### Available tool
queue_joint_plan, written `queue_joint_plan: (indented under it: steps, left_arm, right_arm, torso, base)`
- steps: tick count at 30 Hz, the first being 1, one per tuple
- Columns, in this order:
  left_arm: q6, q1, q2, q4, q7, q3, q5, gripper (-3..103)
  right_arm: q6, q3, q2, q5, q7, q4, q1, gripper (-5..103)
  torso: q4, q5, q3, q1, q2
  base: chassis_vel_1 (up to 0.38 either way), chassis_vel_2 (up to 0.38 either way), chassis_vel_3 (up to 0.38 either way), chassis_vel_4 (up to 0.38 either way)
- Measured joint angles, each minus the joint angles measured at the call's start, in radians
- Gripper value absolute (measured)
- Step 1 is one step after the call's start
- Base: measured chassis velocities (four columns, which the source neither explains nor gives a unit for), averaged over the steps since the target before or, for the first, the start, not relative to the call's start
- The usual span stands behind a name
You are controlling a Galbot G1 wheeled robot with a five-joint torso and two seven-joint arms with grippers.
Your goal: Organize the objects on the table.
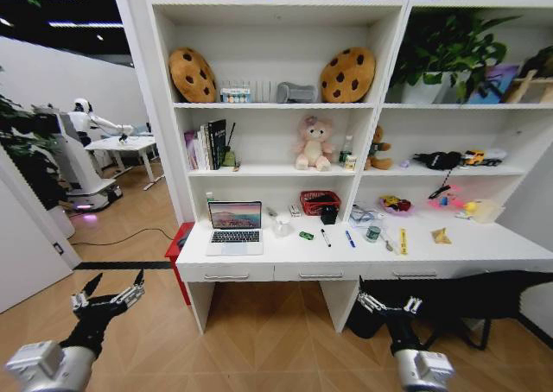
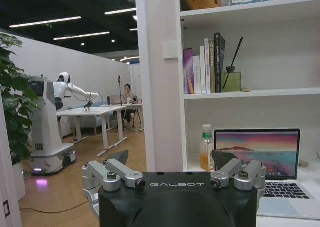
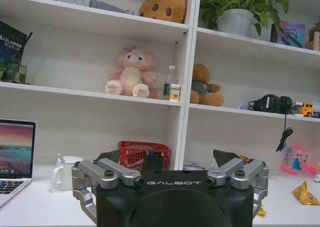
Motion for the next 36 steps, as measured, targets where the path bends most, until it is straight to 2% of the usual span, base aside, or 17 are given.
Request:
queue_joint_plan:
  steps: [23, 36]
  left_arm:
    - [0.004, 0.007, -0.019, 0.000, 0.000, 0.000, 0.002, 94]
    - [0.005, 0.007, -0.021, 0.000, 0.003, -0.003, 0.002, 94]
  right_arm:
    - [-0.009, 0.003, 0.000, 0.018, 0.002, -0.001, 0.005, 100]
    - [0.007, 0.002, 0.000, 0.019, 0.008, -0.003, 0.005, 100]
  torso:
    - [0.0000, 0.0000, 0.000, 0.000, 0.000]
    - [0.0000, -0.0001, 0.000, 0.000, 0.000]
  base:
    - [-0.015, 0.011, 0.011, -0.014]
    - [-0.192, 0.182, 0.205, -0.205]
